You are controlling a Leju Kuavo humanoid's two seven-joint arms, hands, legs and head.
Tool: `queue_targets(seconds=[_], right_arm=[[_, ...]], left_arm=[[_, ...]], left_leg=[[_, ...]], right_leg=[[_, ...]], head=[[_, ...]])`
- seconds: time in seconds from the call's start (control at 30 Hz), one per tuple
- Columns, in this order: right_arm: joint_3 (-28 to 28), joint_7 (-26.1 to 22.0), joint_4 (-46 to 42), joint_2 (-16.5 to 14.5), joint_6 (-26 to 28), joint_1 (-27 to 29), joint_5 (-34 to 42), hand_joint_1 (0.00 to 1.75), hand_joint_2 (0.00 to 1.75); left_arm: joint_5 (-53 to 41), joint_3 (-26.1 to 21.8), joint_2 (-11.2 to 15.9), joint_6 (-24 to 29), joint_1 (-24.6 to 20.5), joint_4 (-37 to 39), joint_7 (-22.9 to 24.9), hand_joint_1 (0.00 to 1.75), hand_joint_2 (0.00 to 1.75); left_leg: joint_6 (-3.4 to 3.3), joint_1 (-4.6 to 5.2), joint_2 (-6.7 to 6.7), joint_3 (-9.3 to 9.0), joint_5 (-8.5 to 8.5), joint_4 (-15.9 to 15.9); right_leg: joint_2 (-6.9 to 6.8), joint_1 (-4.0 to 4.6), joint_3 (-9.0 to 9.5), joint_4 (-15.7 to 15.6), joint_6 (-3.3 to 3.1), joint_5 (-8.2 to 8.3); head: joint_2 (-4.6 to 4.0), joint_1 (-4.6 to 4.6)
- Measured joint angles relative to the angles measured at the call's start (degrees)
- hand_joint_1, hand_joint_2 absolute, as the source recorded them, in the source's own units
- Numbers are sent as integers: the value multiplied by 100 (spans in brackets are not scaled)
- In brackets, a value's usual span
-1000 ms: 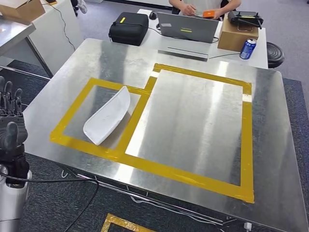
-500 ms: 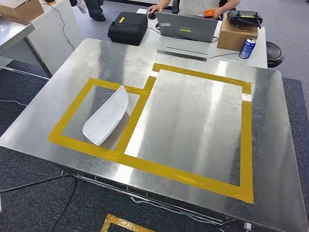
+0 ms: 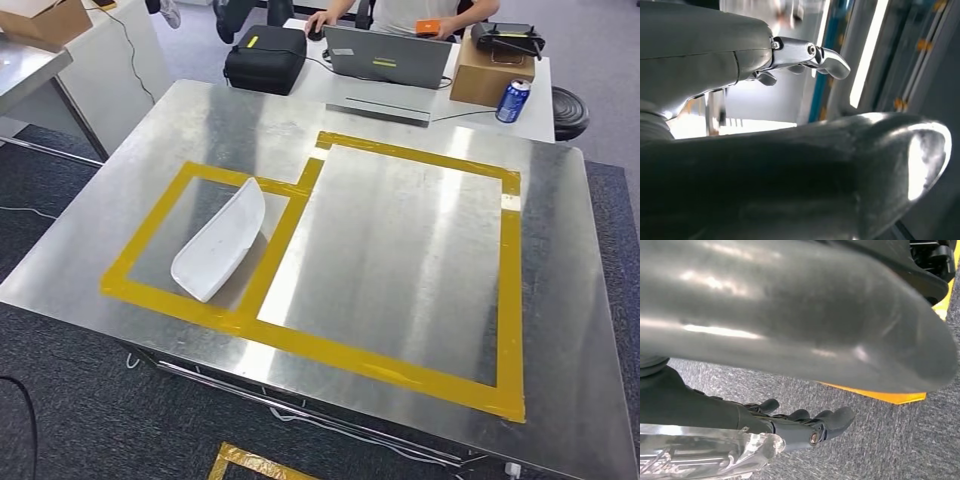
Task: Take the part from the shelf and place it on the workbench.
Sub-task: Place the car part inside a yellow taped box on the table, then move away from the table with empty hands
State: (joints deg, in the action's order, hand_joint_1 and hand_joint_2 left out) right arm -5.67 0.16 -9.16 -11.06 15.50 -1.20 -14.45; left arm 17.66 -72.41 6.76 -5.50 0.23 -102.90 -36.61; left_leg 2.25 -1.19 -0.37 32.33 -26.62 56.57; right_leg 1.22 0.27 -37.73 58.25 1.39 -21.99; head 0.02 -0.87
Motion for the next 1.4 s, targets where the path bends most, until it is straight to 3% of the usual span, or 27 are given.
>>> queue_targets(seconds=[0.2,0.3,0.43,0.57,0.83,0.93,1.07,1.2,1.3,1.4], right_arm=[[-129,-32,0,-23,135,12,0,0,0],[-190,-68,0,-34,240,17,-1,0,0],[-275,-113,0,-34,260,22,0,0,0],[-343,-190,0,-10,235,24,1,0,0],[-423,-202,0,9,251,27,-1,0,0],[-441,-208,0,9,304,27,-1,0,0],[-508,-185,0,8,403,26,-1,0,0],[-586,-179,0,1,567,27,-1,0,0],[-651,-191,0,-13,634,28,-1,0,0],[-698,-191,0,-19,634,31,0,0,0]], left_arm=[[-747,-873,-137,754,-498,151,-4,0,0],[-1404,-1012,-216,1468,-493,167,-5,0,0],[-2322,-805,-450,2891,-50,160,-5,0,0],[-2667,-149,-750,4117,608,193,-5,0,0],[-2701,474,-972,4368,1072,265,-5,0,0],[-3004,553,-1030,4188,1097,548,-5,0,0],[-3742,624,-1150,4101,934,1819,-5,0,0],[-4828,707,-1065,4402,575,4275,71,0,0],[-5754,858,-1028,4384,322,6038,500,0,0],[-6282,1073,-1091,4000,134,7231,1035,0,0]], left_leg=[[0,0,0,-4,1,0],[0,0,0,-6,0,0],[5,3,2,-18,-7,0],[0,4,3,-20,-18,0],[-3,1,2,-21,-27,0],[-4,3,2,-22,-26,0],[-6,10,2,-25,-26,0],[-7,17,2,-28,-25,0],[-9,21,1,-29,-25,0],[-14,27,1,-29,-28,0]], right_leg=[[0,0,3,0,-1,3],[1,0,2,1,-2,2],[10,-1,-1,0,1,-2],[11,-2,3,-1,8,-10],[11,-1,12,0,3,-16],[9,-2,13,0,3,-16],[9,-9,17,0,3,-16],[9,-17,18,0,5,-17],[9,-21,20,0,9,-15],[9,-28,21,0,18,-11]], head=[[0,0],[0,0],[0,-1],[0,1],[0,0],[0,0],[0,1],[0,-1],[0,1],[0,0]])
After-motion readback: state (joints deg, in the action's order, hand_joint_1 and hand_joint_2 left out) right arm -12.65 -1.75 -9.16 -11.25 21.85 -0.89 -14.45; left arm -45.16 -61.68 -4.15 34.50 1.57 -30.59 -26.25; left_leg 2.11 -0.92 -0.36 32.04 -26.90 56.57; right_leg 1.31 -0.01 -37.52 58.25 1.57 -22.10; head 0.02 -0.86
